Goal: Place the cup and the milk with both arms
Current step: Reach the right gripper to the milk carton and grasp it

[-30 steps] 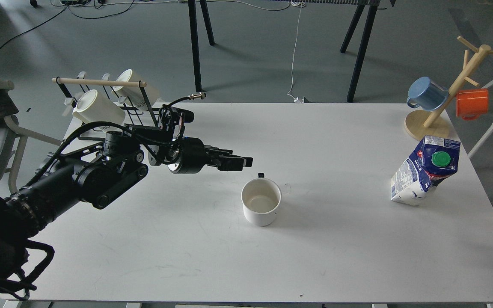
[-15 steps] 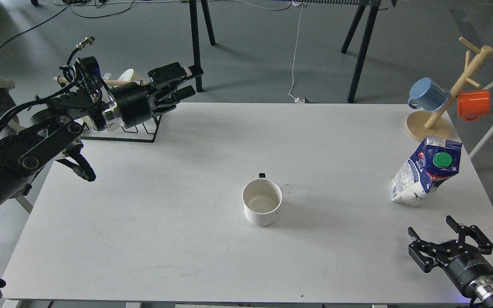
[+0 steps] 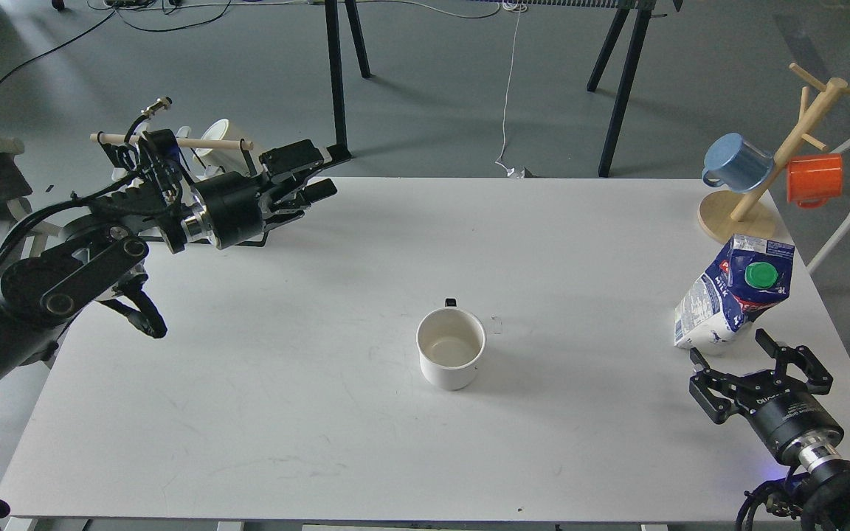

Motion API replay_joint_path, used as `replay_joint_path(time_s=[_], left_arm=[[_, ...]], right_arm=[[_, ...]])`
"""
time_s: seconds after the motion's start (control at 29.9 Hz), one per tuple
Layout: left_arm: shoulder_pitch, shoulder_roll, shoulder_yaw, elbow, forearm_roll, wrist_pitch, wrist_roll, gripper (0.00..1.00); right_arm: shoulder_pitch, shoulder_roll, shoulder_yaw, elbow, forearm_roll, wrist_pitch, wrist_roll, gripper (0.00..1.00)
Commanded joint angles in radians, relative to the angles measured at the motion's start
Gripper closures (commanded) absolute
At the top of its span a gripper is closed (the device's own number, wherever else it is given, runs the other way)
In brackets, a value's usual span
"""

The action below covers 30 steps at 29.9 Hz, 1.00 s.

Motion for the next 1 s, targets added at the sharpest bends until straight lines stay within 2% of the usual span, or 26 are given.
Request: replay_joint_path(time_s=[0.0, 0.74, 0.8, 0.84, 0.87, 0.9, 0.97], left_arm=[[0.014, 0.007, -0.008, -0.001, 0.0, 0.0, 0.0, 0.13], [0.043, 0.013, 0.001, 0.002, 0.0, 0.0, 0.0, 0.12], [0.045, 0.015, 0.001, 0.002, 0.0, 0.0, 0.0, 0.12], [0.045, 0.015, 0.001, 0.003, 0.0, 0.0, 0.0, 0.12], [0.045, 0.015, 0.001, 0.003, 0.0, 0.0, 0.0, 0.12], [0.046, 0.015, 0.001, 0.003, 0.0, 0.0, 0.0, 0.12], [0.051, 0.015, 0.001, 0.005, 0.0, 0.0, 0.0, 0.12]], right_arm=[[0.029, 0.022, 0.0, -0.014, 0.001, 0.0, 0.0, 0.04], [0.072, 0.109, 0.084, -0.081, 0.003, 0.0, 0.0, 0.06], [0.072, 0.109, 0.084, -0.081, 0.003, 0.0, 0.0, 0.15], [0.07, 0.111, 0.084, -0.081, 0.001, 0.0, 0.0, 0.29], [0.069, 0.111, 0.084, -0.081, -0.002, 0.0, 0.0, 0.52], [0.069, 0.111, 0.083, -0.081, -0.003, 0.0, 0.0, 0.65], [0.068, 0.111, 0.083, -0.083, -0.003, 0.0, 0.0, 0.67]])
